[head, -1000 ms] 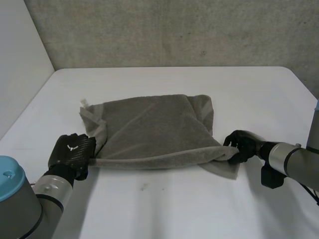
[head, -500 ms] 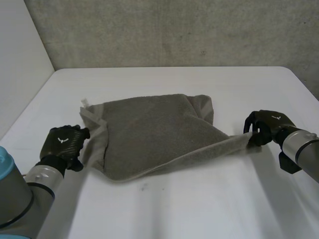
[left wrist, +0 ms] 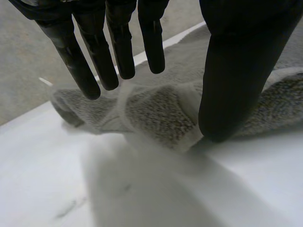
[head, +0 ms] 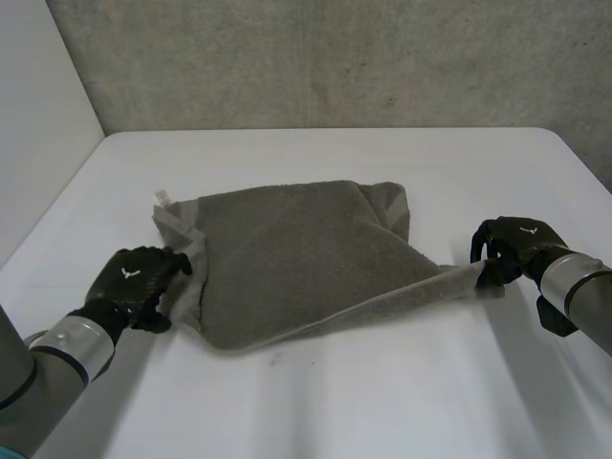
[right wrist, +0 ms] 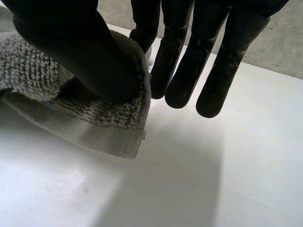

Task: Fold the towel.

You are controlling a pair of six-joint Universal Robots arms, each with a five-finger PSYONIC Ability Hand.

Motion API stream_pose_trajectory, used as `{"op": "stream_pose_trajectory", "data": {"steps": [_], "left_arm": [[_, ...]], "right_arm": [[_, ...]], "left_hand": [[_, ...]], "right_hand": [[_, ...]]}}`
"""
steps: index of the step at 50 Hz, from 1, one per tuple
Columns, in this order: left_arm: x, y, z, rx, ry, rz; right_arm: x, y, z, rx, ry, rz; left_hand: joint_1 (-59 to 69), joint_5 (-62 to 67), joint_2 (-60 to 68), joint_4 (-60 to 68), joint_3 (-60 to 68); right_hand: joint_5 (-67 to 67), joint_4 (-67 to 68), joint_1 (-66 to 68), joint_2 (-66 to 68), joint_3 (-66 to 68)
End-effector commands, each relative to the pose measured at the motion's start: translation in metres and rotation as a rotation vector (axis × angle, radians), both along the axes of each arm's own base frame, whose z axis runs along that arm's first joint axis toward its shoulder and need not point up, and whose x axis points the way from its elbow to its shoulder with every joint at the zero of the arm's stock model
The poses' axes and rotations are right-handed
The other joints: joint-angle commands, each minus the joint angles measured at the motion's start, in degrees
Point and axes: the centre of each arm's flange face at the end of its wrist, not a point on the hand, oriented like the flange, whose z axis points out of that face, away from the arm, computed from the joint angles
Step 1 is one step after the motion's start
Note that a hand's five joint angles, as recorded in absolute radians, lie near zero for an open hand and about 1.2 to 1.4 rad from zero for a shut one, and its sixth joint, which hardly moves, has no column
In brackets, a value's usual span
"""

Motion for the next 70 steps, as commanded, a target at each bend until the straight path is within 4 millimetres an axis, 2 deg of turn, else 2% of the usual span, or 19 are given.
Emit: {"op": "stream_pose_trajectory", "data": {"steps": [1, 11, 16, 21, 24, 28, 29, 31, 32, 33, 34, 35, 39, 45, 49, 57, 62, 66, 70], "left_arm": [[-0.009, 0.003, -0.014, 0.034, -0.013, -0.036], [-0.013, -0.012, -0.018, 0.028, -0.009, -0.041], [-0.018, -0.010, -0.016, 0.019, -0.007, -0.053], [-0.017, -0.013, -0.002, -0.030, 0.001, -0.043], [-0.014, -0.013, 0.028, -0.130, 0.013, -0.024], [-0.010, -0.006, 0.082, -0.311, 0.035, 0.016], [-0.010, -0.006, 0.082, -0.311, 0.035, 0.017], [-0.008, -0.003, 0.103, -0.381, 0.050, 0.030], [-0.006, 0.002, 0.128, -0.465, 0.067, 0.043], [-0.006, 0.002, 0.128, -0.466, 0.067, 0.043], [-0.004, 0.008, 0.152, -0.539, 0.079, 0.044], [-0.004, 0.014, 0.169, -0.582, 0.086, 0.043], [-0.003, 0.022, 0.197, -0.627, 0.089, 0.041], [-0.001, 0.027, 0.224, -0.567, 0.073, 0.044], [0.004, 0.024, 0.222, -0.484, 0.039, 0.061], [0.003, -0.007, 0.153, -0.098, -0.126, 0.048], [-0.007, -0.052, 0.115, 0.025, -0.159, 0.025], [-0.016, -0.078, 0.116, -0.010, -0.166, 0.033], [-0.039, -0.115, 0.163, -0.222, -0.118, 0.046]], "right_arm": [[0.000, 0.001, -0.003, 0.012, 0.001, 0.000], [0.001, 0.001, -0.004, 0.013, 0.003, 0.003], [0.001, 0.001, -0.004, 0.011, 0.002, 0.003], [0.001, -0.001, 0.003, -0.014, 0.007, 0.004], [0.002, -0.002, 0.014, -0.054, 0.036, 0.022], [0.002, 0.003, 0.056, -0.176, 0.117, 0.053], [0.002, 0.003, 0.056, -0.176, 0.117, 0.053], [0.003, 0.015, 0.092, -0.258, 0.167, 0.077], [0.003, 0.015, 0.092, -0.258, 0.168, 0.077], [0.005, 0.023, 0.114, -0.314, 0.183, 0.090], [0.007, 0.032, 0.136, -0.371, 0.194, 0.096], [0.007, 0.032, 0.137, -0.372, 0.194, 0.096], [0.006, 0.052, 0.197, -0.519, 0.202, 0.088], [0.004, 0.068, 0.228, -0.541, 0.299, 0.117], [0.007, 0.068, 0.219, -0.503, 0.399, 0.162], [0.025, 0.042, 0.158, -0.305, 0.544, 0.266], [0.048, 0.004, 0.124, -0.271, 0.541, 0.265], [0.062, -0.021, 0.126, -0.360, 0.480, 0.220], [0.071, -0.062, 0.157, -0.598, 0.323, 0.082]], "left_hand": [[7.64, 7.48, 7.43, 7.40, 7.50], [16.57, 16.41, 16.35, 16.32, 16.43], [50.09, 49.93, 49.88, 49.85, 49.95], [50.20, 50.04, 49.99, 49.96, 50.06], [50.20, 50.04, 49.99, 49.96, 50.06], [50.20, 50.04, 49.99, 49.96, 50.06], [50.20, 50.04, 49.99, 49.96, 50.06], [50.20, 50.04, 49.99, 49.96, 50.06], [50.20, 50.04, 49.99, 49.96, 50.06], [50.20, 50.04, 49.99, 49.96, 50.06], [50.20, 50.04, 49.99, 49.96, 50.06], [50.20, 50.04, 49.99, 49.96, 50.06], [50.20, 50.04, 49.99, 49.96, 50.06], [50.20, 50.04, 49.99, 49.96, 50.06], [50.20, 50.04, 49.99, 49.96, 50.06], [50.20, 50.04, 49.99, 49.96, 50.06], [50.20, 50.04, 49.99, 49.96, 50.06], [50.20, 50.04, 49.99, 49.96, 50.06], [50.20, 50.04, 49.99, 49.96, 50.06]], "right_hand": [[13.17, 11.69, 1.52, 12.21, 11.90], [13.17, 11.69, 1.52, 12.21, 11.90], [13.17, 11.69, 1.52, 12.21, 11.90], [13.17, 11.69, 1.52, 12.21, 11.90], [13.17, 11.69, 1.52, 12.21, 11.90], [13.17, 11.69, 1.52, 12.21, 11.90], [13.17, 11.69, 1.52, 12.21, 11.90], [13.17, 11.69, 1.52, 12.21, 11.90], [13.17, 11.69, 1.52, 12.21, 11.90], [13.17, 11.69, 1.52, 12.21, 11.90], [13.17, 11.69, 1.52, 12.21, 11.90], [13.17, 11.69, 1.52, 12.21, 11.90], [13.17, 11.69, 1.52, 12.21, 11.90], [13.17, 11.69, 1.52, 12.21, 11.90], [13.17, 11.69, 1.52, 12.21, 11.90], [13.17, 11.69, 1.52, 12.21, 11.90], [13.17, 11.69, 1.52, 12.21, 11.90], [13.17, 11.69, 1.52, 12.21, 11.90], [13.17, 11.69, 1.52, 12.21, 11.90]]}}
